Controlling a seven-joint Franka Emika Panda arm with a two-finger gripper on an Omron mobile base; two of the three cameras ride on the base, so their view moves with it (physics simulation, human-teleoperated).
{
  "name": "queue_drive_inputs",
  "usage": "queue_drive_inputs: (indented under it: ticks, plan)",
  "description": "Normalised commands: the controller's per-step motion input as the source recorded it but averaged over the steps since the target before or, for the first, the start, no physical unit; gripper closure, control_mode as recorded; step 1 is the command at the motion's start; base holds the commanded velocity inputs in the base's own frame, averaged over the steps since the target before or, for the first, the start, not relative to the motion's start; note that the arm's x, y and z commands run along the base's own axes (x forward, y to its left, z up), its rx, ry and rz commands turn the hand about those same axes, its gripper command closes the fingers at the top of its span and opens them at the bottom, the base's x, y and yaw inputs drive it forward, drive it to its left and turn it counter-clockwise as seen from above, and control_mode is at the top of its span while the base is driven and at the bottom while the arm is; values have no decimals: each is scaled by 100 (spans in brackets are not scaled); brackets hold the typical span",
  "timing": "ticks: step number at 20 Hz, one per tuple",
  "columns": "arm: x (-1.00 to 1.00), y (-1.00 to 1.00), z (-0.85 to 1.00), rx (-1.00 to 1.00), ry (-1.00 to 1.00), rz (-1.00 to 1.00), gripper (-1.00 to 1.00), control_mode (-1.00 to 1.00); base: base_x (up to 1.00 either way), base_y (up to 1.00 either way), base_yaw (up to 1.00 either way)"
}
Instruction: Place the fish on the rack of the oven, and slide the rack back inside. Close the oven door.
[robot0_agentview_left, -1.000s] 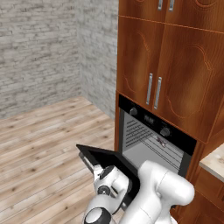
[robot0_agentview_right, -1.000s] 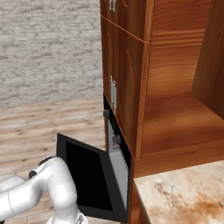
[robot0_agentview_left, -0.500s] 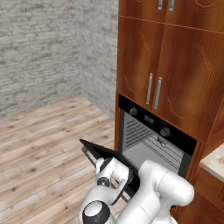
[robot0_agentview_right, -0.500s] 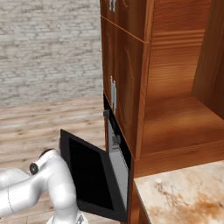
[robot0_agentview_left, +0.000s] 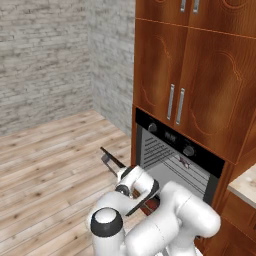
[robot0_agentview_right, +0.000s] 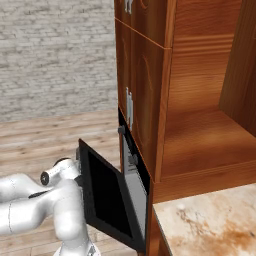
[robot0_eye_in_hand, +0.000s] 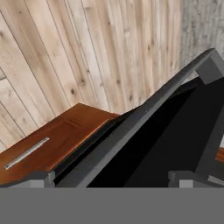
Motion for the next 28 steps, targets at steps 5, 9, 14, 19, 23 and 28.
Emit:
queue_drive_inputs:
  ticks: [5, 9, 14, 19, 23, 28]
  plan:
    - [24, -66, 5, -49, -23, -32, -100, -100, 0, 0, 0]
    - [29, -64, 0, -49, -29, -33, -100, -100, 0, 0, 0]
    - [25, -67, -4, -49, -36, -32, -100, -100, 0, 0, 0]
    - [27, -71, -7, -49, -36, -31, -100, -100, 0, 0, 0]
    - [33, -70, 0, -50, -32, -30, -100, -100, 0, 0, 0]
    - [43, -79, 0, -48, -24, -29, -100, -100, 0, 0, 0]
